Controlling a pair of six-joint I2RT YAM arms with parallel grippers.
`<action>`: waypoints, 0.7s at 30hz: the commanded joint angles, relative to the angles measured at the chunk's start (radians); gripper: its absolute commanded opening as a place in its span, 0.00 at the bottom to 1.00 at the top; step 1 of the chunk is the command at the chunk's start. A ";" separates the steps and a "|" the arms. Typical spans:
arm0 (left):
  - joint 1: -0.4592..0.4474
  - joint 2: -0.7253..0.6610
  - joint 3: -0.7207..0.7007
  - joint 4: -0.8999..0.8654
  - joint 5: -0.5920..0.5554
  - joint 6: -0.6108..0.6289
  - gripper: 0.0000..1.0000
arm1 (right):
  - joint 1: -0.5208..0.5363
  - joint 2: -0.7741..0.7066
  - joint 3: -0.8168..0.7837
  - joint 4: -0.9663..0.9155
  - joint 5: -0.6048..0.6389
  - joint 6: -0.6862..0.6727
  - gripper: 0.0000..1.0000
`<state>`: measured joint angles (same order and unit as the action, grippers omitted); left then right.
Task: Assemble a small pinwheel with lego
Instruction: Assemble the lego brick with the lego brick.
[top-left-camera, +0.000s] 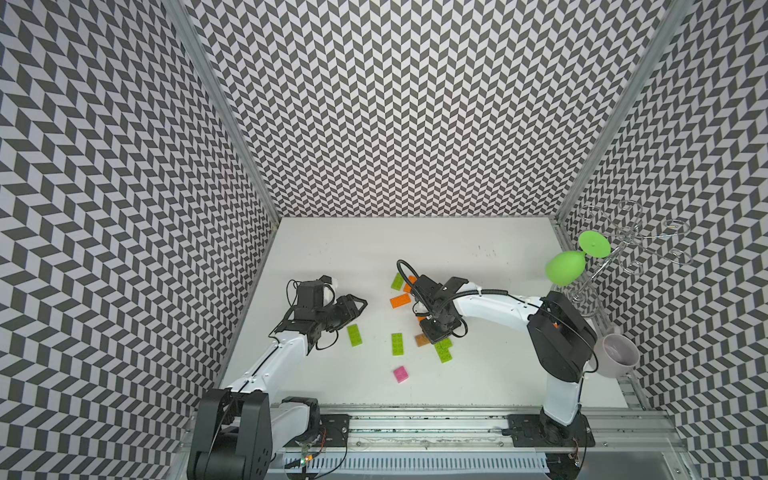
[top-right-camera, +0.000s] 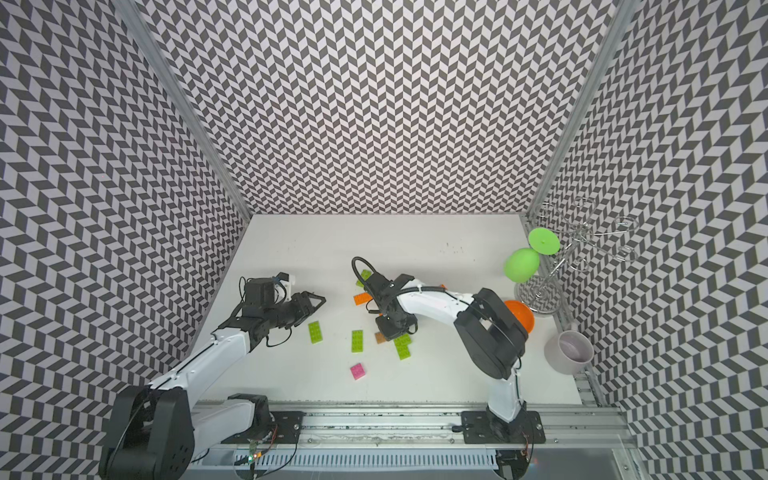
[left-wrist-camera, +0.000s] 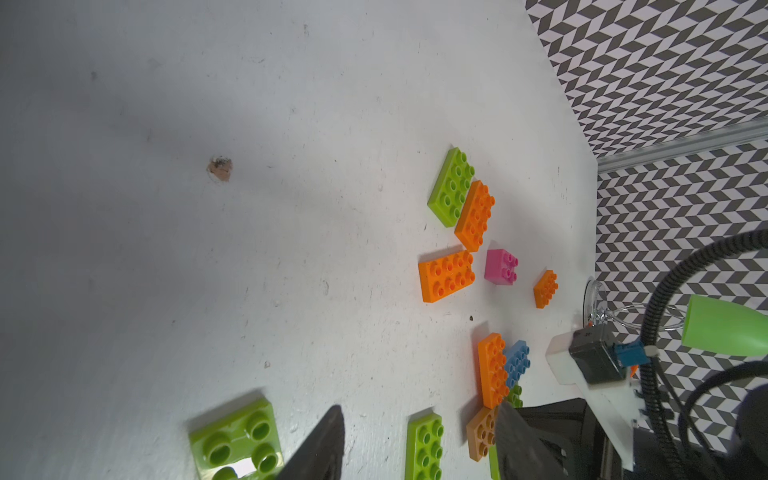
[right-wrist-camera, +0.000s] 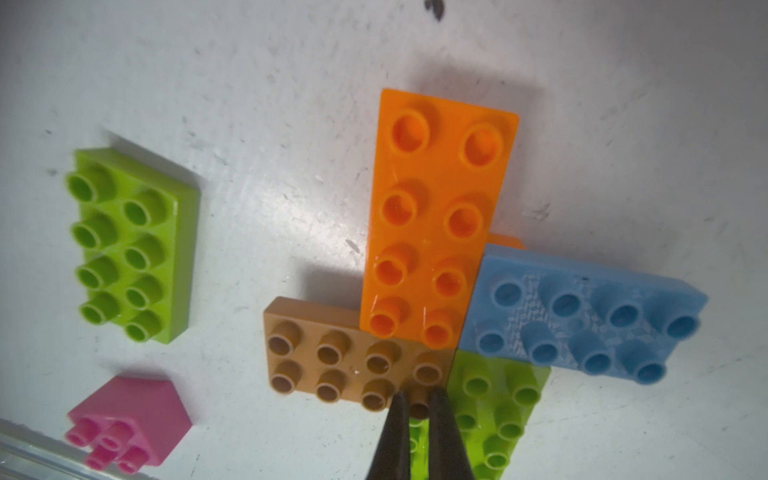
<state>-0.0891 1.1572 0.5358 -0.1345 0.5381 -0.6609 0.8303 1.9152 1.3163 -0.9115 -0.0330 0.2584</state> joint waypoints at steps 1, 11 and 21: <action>0.005 0.003 0.030 0.026 0.011 0.024 0.58 | 0.008 0.153 -0.107 -0.009 0.108 -0.024 0.08; 0.005 -0.019 0.025 0.015 0.014 0.024 0.58 | 0.016 0.088 -0.026 -0.016 0.095 0.011 0.08; 0.006 -0.037 0.025 0.003 0.014 0.023 0.58 | 0.016 0.018 0.074 -0.053 0.076 0.018 0.16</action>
<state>-0.0891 1.1404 0.5381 -0.1322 0.5438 -0.6487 0.8486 1.9194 1.3659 -0.9489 0.0196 0.2703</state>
